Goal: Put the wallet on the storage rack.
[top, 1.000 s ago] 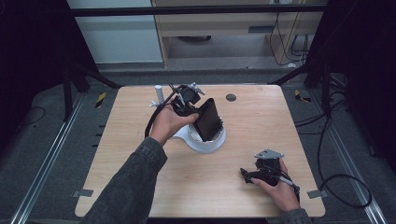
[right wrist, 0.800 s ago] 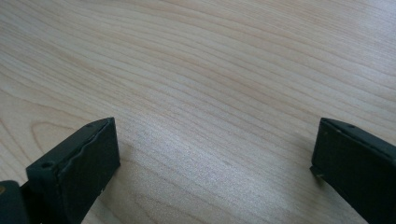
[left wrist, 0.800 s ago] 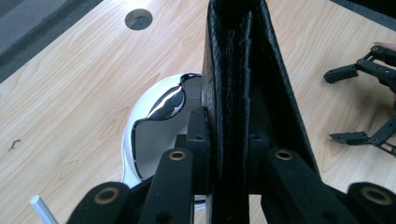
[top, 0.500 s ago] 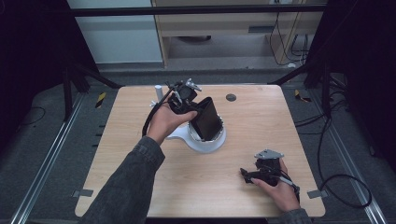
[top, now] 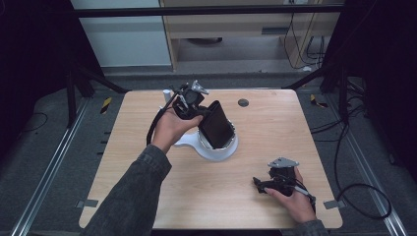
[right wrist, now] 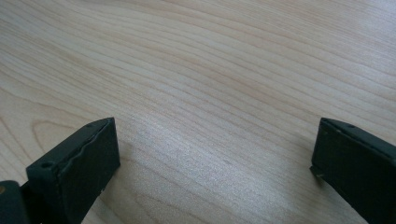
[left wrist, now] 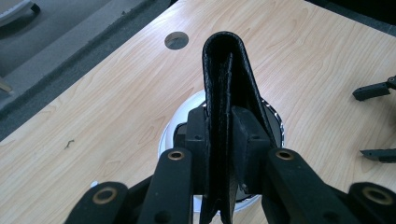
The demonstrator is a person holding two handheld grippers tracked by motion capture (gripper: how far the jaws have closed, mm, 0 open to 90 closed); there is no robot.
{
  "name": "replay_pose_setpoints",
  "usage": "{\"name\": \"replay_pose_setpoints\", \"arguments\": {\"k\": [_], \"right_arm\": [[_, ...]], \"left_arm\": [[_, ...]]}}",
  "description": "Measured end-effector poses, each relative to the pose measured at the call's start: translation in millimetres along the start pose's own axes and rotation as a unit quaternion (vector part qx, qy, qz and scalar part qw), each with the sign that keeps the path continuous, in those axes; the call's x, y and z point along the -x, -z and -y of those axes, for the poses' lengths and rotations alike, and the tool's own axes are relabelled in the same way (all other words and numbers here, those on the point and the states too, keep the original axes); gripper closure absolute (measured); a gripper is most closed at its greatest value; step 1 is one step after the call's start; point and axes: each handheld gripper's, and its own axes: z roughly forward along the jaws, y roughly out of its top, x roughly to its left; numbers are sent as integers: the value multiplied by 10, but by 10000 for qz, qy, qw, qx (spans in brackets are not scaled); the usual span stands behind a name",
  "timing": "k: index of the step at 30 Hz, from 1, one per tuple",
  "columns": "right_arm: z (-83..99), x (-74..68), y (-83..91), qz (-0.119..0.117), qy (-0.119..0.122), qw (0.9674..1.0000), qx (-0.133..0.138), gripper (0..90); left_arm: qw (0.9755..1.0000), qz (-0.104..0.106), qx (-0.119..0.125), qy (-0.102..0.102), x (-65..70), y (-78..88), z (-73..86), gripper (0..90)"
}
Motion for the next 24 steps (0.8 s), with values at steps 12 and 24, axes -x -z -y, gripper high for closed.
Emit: {"name": "replay_pose_setpoints", "arguments": {"k": [12, 24], "right_arm": [[0, 0, 0, -1, 0, 10000, 1, 10], [0, 0, 0, -1, 0, 10000, 2, 10]], "left_arm": [[9999, -39, 95, 47, -69, 78, 30, 782], [9992, -140, 367, -21, -55, 242, 26, 724]]}}
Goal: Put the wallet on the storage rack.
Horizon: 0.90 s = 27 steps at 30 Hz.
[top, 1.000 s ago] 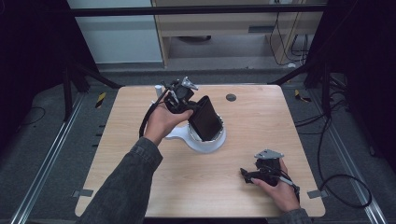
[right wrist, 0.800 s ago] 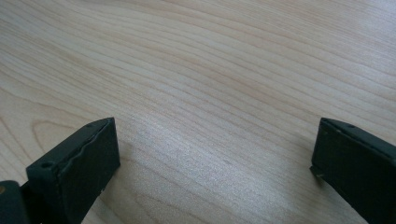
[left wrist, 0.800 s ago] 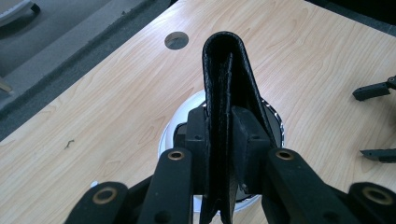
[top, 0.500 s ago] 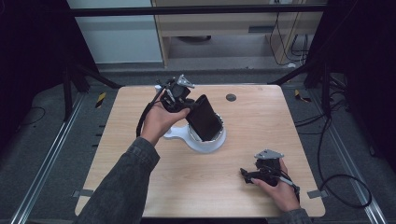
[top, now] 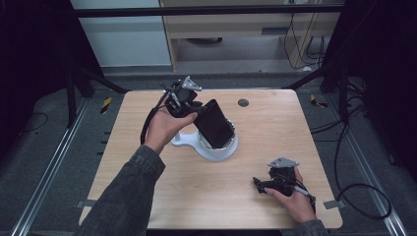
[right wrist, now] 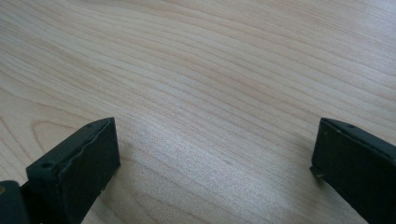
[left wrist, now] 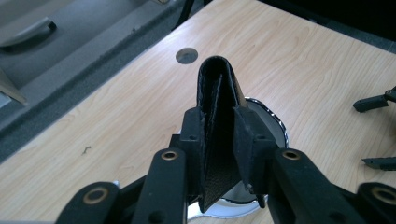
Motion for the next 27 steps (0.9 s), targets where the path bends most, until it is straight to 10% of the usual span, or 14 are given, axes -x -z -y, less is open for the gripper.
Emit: {"name": "replay_pose_setpoints", "arguments": {"k": [20, 27], "right_arm": [[0, 0, 1, -12, -2, 10000, 1, 10], [0, 1, 1, -15, -1, 10000, 0, 9]], "left_arm": [[9970, 106, 739, -186, 349, 293, 225, 109], [9959, 209, 829, -290, 466, 340, 387, 71]]}}
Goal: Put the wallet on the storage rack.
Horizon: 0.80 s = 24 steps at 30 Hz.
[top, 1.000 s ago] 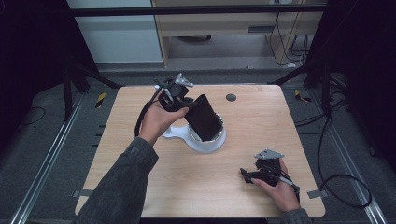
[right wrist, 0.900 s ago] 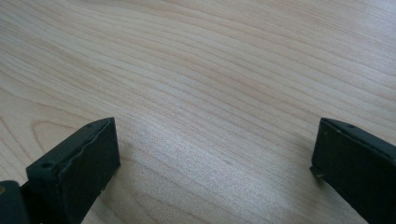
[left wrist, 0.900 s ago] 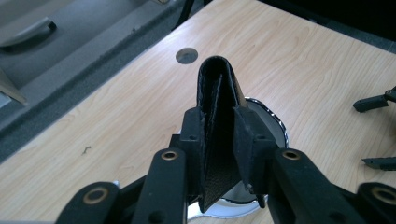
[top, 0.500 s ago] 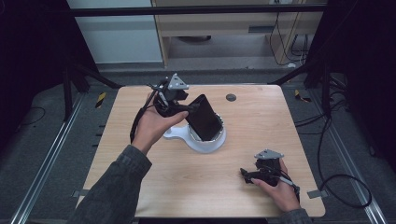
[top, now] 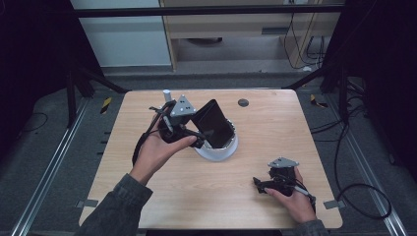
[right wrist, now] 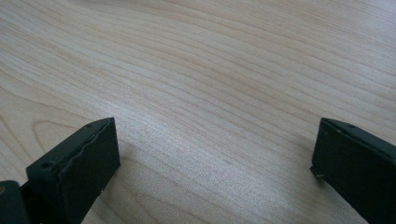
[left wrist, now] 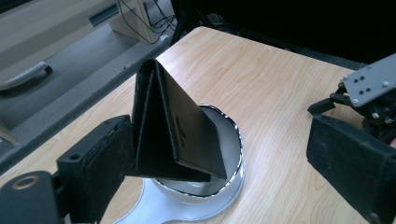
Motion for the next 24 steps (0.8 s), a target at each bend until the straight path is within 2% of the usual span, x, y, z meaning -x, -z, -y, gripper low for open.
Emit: {"name": "replay_pose_setpoints", "arguments": {"k": [18, 24], "right_arm": [[7, -9, 6, 12, -30, 10000, 1, 10], [6, -9, 7, 6, -32, 10000, -1, 10]], "left_arm": [[9997, 153, -12, 164, 214, 60, 494, 46], [9994, 263, -127, 197, 300, 31, 711, 46]]}}
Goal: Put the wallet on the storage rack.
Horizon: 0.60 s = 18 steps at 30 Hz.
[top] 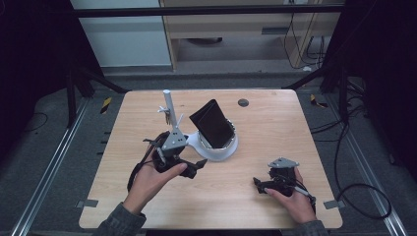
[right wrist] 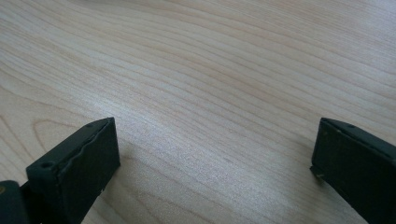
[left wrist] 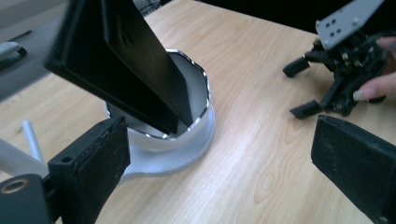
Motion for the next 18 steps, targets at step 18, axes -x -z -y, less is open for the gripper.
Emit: {"name": "replay_pose_setpoints", "arguments": {"k": [18], "right_arm": [[2, -1, -1, 15, -4, 10000, 3, 10]], "left_arm": [[9973, -372, -497, 388, -247, -198, 840, 52]]}}
